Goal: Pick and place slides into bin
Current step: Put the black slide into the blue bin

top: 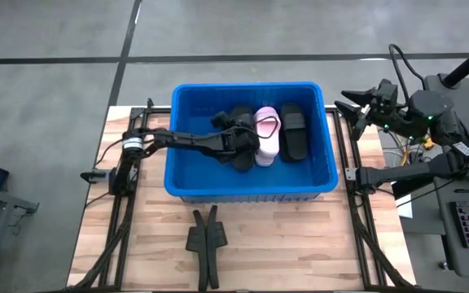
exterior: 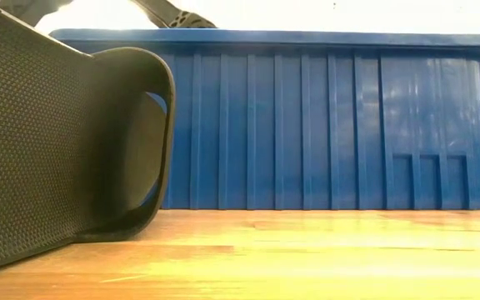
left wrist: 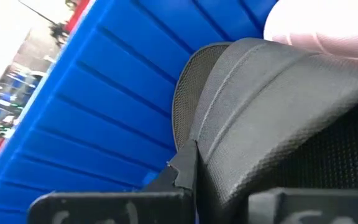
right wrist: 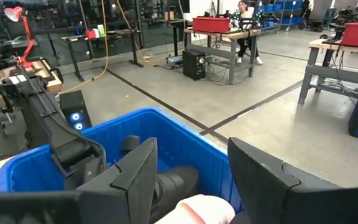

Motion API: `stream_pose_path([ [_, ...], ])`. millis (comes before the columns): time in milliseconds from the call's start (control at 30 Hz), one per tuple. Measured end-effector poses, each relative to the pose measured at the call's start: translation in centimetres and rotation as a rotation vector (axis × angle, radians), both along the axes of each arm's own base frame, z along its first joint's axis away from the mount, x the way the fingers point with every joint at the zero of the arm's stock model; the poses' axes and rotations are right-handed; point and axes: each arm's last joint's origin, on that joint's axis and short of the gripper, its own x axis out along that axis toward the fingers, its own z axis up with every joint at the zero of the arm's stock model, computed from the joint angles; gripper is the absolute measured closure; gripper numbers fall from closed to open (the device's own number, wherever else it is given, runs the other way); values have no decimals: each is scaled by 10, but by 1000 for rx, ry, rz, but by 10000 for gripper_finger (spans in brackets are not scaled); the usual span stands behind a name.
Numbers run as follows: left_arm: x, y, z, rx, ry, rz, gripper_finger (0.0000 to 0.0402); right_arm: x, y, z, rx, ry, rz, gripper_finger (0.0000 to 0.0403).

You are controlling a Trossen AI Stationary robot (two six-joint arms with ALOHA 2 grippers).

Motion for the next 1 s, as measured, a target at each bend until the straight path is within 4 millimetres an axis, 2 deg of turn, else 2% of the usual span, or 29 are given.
stream_pose_path([
  [333,1,11,-11,-33,9,1,401,0,0,0,0,1,0,216],
  [433,1,12,-11,-49,-13,1,388,0,0,0,0,1,0,216],
  [567,1,13,-14,-90,-48,-6,343,0,0,0,0,4,0,216],
  [800,2,16,-17,-179,-70,-66,238,0,0,-1,1,8,0,216],
  [1000,-2,16,-5,-228,-91,-100,161,0,0,-1,1,9,1,216],
])
